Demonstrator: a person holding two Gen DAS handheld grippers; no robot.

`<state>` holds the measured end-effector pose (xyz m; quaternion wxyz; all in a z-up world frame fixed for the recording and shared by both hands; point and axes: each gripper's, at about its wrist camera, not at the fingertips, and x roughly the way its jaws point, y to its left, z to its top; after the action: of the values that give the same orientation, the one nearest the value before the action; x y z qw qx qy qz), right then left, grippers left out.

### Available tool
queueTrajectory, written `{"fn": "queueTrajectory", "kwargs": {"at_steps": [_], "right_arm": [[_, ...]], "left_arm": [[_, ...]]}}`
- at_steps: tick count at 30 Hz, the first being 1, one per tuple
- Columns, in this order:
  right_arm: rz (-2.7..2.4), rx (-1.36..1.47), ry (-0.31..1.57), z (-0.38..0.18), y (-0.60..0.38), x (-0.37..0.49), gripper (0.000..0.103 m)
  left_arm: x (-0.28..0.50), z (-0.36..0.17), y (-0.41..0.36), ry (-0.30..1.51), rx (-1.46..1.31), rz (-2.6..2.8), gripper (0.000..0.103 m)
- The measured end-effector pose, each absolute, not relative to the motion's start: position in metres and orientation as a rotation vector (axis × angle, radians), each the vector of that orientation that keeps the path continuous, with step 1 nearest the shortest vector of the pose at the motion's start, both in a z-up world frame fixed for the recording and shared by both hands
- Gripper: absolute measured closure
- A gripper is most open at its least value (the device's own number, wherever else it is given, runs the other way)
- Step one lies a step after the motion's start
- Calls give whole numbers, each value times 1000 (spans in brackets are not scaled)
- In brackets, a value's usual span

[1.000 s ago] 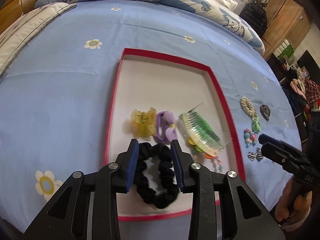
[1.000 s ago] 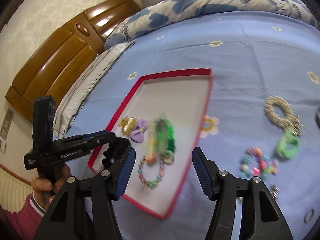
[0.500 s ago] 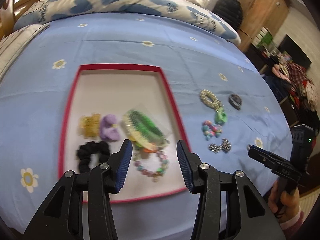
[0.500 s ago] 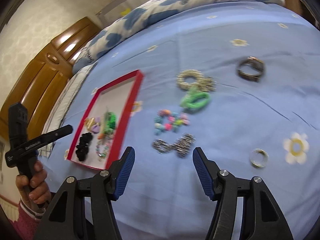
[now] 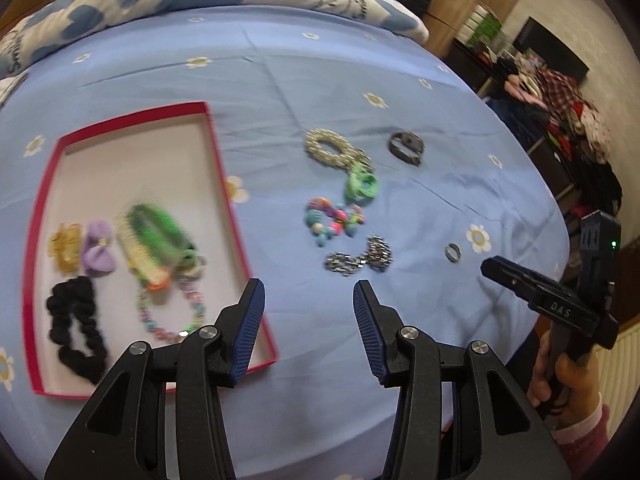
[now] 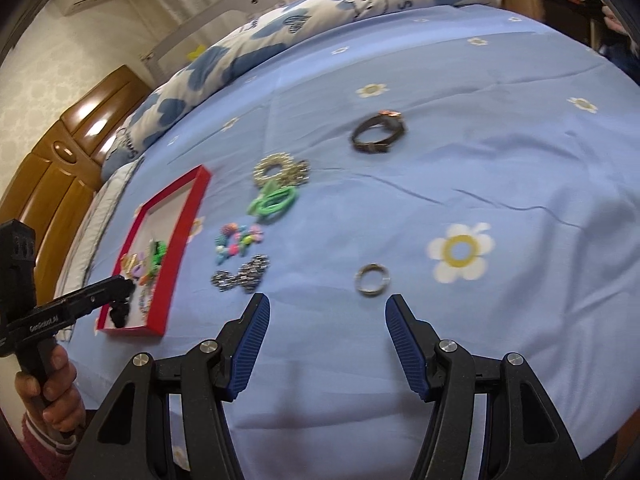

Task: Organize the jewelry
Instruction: 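Grasp the silver chain with the left tool while the right tool grasps the silver ring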

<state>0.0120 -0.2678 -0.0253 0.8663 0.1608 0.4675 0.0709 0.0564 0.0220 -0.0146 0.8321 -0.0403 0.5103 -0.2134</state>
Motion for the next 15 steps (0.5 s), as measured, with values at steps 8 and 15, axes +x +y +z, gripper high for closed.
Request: {"fn": "queueTrajectory", "kwargs": {"at_steps": [8,15], "right_arm": [[115,291,980,-36,-278,19,41],[140,185,985,-50,-261,32,48]], "left_arm": [[65,-27,-20,1102,-36,-511,58],[82,-52,-54,1140,36,-533,58]]}}
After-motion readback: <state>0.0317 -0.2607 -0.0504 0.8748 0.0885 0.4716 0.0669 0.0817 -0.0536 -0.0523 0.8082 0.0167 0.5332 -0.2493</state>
